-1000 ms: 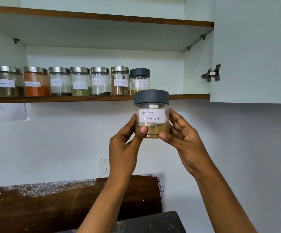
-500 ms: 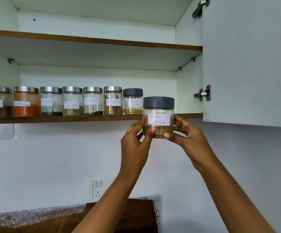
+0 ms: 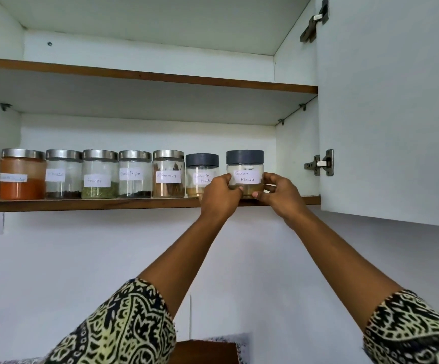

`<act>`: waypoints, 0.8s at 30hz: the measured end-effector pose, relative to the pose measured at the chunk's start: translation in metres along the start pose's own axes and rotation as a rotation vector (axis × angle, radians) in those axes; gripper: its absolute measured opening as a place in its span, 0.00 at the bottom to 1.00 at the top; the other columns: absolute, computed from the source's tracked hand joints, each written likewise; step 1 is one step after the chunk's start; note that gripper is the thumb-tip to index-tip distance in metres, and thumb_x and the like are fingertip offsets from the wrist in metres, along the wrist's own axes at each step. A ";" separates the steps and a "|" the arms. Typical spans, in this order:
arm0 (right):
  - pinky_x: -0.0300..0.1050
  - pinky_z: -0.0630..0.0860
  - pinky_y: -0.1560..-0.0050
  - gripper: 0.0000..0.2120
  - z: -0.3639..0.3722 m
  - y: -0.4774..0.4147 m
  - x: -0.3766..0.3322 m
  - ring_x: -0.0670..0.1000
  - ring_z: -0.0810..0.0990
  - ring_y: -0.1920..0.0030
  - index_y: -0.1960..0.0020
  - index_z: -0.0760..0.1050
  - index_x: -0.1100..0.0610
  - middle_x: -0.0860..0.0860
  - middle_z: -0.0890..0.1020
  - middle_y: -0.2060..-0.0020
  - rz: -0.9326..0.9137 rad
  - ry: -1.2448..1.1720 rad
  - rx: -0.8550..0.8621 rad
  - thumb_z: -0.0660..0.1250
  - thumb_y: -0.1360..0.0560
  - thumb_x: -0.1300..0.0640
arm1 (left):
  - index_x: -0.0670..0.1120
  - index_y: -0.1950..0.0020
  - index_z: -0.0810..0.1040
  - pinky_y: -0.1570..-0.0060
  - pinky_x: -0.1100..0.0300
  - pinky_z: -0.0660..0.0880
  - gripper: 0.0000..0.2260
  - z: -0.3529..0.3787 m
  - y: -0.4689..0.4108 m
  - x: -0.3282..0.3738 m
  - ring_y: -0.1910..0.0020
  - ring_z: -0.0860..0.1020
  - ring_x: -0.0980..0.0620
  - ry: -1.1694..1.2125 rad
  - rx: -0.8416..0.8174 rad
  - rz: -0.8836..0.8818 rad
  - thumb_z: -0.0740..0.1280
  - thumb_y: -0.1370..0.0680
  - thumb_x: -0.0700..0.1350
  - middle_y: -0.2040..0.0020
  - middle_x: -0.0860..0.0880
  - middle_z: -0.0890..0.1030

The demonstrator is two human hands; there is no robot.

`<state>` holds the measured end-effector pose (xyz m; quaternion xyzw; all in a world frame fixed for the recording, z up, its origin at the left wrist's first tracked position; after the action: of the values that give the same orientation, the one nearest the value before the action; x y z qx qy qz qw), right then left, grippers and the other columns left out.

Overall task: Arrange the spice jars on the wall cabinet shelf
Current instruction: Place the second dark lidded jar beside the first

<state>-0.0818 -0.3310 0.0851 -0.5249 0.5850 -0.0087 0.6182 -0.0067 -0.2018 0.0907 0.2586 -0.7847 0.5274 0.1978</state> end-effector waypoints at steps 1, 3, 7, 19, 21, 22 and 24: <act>0.51 0.72 0.35 0.29 0.002 -0.002 0.003 0.54 0.75 0.37 0.30 0.67 0.59 0.55 0.77 0.38 -0.002 0.009 -0.002 0.72 0.29 0.64 | 0.48 0.38 0.76 0.42 0.47 0.74 0.15 0.004 -0.003 -0.004 0.44 0.78 0.45 -0.049 -0.002 -0.021 0.65 0.24 0.46 0.45 0.47 0.82; 0.49 0.71 0.34 0.31 0.003 -0.007 0.006 0.53 0.74 0.35 0.29 0.64 0.60 0.55 0.76 0.37 -0.008 0.037 -0.004 0.71 0.28 0.63 | 0.48 0.39 0.75 0.41 0.46 0.72 0.14 0.007 -0.006 -0.009 0.46 0.77 0.44 -0.144 0.010 -0.039 0.63 0.25 0.46 0.48 0.47 0.82; 0.45 0.69 0.37 0.25 0.008 -0.014 0.004 0.54 0.74 0.35 0.30 0.66 0.62 0.56 0.76 0.36 -0.044 0.152 -0.041 0.68 0.26 0.63 | 0.44 0.36 0.72 0.35 0.49 0.64 0.16 0.011 -0.009 -0.002 0.39 0.74 0.42 -0.281 -0.009 -0.033 0.59 0.23 0.45 0.42 0.44 0.79; 0.56 0.43 0.25 0.26 0.023 0.020 0.013 0.47 0.54 0.24 0.24 0.55 0.49 0.45 0.62 0.26 -0.347 0.833 0.040 0.55 0.20 0.60 | 0.45 0.22 0.45 0.28 0.50 0.34 0.26 0.039 0.044 0.007 0.22 0.44 0.50 -0.817 -0.040 0.357 0.49 0.19 0.48 0.21 0.48 0.48; 0.57 0.42 0.26 0.25 0.026 0.017 0.015 0.47 0.52 0.23 0.24 0.54 0.49 0.45 0.61 0.25 -0.320 0.833 0.011 0.54 0.20 0.59 | 0.45 0.22 0.46 0.28 0.51 0.33 0.26 0.042 0.039 0.002 0.22 0.44 0.51 -0.833 -0.058 0.331 0.48 0.18 0.49 0.21 0.48 0.48; 0.57 0.42 0.26 0.25 0.027 0.015 0.015 0.47 0.52 0.23 0.24 0.54 0.49 0.45 0.61 0.25 -0.312 0.828 0.006 0.54 0.20 0.58 | 0.45 0.22 0.46 0.28 0.51 0.33 0.25 0.043 0.037 0.001 0.22 0.45 0.51 -0.838 -0.067 0.316 0.47 0.18 0.50 0.21 0.48 0.49; 0.58 0.43 0.26 0.24 0.030 0.012 0.015 0.47 0.53 0.24 0.24 0.56 0.50 0.45 0.62 0.25 -0.300 0.834 -0.011 0.53 0.20 0.57 | 0.44 0.22 0.47 0.28 0.51 0.33 0.25 0.045 0.033 -0.002 0.22 0.45 0.51 -0.859 -0.092 0.292 0.46 0.18 0.51 0.21 0.47 0.50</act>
<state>-0.0623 -0.3157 0.0597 -0.5589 0.7019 -0.3063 0.3182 -0.0273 -0.2334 0.0493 0.3315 -0.8466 0.3592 -0.2107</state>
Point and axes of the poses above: each hand's wrist, its own y-axis away from the middle knuckle, its own z-axis out of the palm, x = y × z, the point moved 9 cm from there along -y, towards the middle knuckle
